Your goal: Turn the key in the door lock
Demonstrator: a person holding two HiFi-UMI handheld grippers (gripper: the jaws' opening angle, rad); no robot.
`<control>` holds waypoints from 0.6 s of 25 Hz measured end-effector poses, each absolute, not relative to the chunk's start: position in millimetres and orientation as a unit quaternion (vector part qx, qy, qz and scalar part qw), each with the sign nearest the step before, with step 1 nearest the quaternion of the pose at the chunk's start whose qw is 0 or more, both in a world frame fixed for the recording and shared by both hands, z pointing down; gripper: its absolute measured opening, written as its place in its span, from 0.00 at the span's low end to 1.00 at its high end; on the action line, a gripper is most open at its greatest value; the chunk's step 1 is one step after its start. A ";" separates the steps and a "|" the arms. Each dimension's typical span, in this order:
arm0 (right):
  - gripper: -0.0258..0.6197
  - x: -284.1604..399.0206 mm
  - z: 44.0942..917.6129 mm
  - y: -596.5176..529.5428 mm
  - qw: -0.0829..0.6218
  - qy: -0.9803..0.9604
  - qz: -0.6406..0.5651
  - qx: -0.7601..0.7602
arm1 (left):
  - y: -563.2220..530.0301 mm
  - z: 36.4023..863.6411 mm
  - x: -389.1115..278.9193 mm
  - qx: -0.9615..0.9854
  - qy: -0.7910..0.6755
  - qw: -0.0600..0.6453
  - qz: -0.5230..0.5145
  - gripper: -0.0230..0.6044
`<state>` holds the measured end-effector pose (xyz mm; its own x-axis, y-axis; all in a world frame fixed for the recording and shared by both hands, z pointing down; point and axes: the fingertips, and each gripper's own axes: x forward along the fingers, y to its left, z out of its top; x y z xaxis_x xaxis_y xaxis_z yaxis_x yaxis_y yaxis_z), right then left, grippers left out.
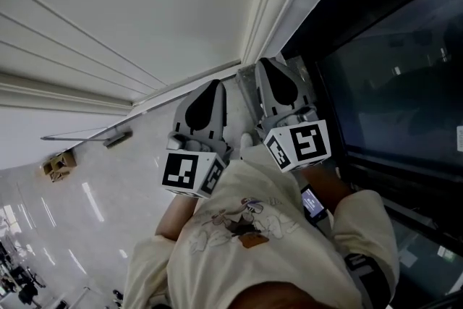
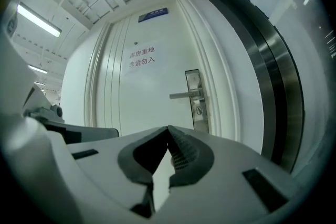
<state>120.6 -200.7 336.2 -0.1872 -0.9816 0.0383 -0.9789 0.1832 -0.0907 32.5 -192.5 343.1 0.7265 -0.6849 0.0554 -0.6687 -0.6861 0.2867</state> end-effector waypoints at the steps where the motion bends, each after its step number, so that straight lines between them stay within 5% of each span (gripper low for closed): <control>1: 0.05 120.3 341.2 -198.6 0.012 0.768 -0.054 -0.638 | -191.9 344.6 32.0 0.917 -0.369 0.146 -0.026 0.04; 15: 0.05 109.5 371.3 -187.2 0.005 0.770 -0.092 -0.632 | -188.0 355.7 25.0 0.912 -0.381 0.152 -0.017 0.04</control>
